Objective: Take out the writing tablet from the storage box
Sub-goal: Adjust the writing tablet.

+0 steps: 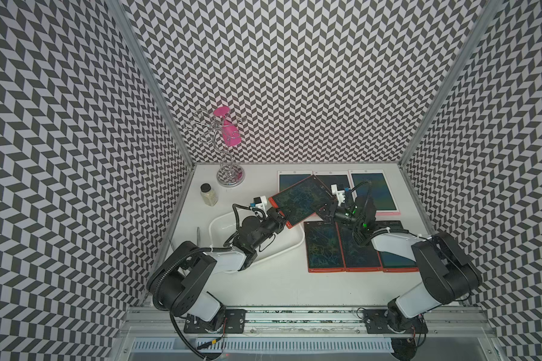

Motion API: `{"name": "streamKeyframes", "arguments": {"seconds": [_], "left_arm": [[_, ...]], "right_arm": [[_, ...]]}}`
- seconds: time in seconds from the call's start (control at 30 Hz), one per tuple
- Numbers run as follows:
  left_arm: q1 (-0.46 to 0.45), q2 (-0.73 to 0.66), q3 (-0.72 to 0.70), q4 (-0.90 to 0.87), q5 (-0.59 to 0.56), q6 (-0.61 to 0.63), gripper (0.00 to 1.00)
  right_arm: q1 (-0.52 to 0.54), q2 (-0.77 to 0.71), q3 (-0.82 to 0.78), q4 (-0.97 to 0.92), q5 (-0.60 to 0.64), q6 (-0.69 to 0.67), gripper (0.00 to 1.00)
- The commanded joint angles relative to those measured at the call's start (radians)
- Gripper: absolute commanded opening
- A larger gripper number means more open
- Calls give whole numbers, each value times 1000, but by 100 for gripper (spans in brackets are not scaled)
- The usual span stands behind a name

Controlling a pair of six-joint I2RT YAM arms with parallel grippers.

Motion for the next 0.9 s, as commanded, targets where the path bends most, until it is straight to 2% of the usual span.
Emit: {"name": "streamKeyframes", "arguments": {"seconds": [0.0, 0.07, 0.17, 0.33, 0.47, 0.57, 0.87], "left_arm": [[-30, -27, 7, -53, 93, 28, 0], [-32, -41, 4, -71, 93, 34, 1], [-30, -61, -20, -33, 90, 27, 11], [-8, -133, -70, 50, 72, 22, 38], [8, -214, -79, 7, 45, 66, 43], [10, -265, -77, -74, 25, 101, 44], [46, -354, -126, -173, 4, 132, 44]], "right_arm": [[4, 15, 38, 34, 16, -23, 17], [-1, 19, 40, 37, 17, -23, 15], [-6, 28, 41, 73, -6, -17, 15], [-16, 29, 36, 93, -16, -21, 14], [-25, 33, 39, 97, -25, -26, 9], [-28, 39, 38, 104, -36, -32, 6], [-46, 23, 37, 93, -58, -42, 0]]}}
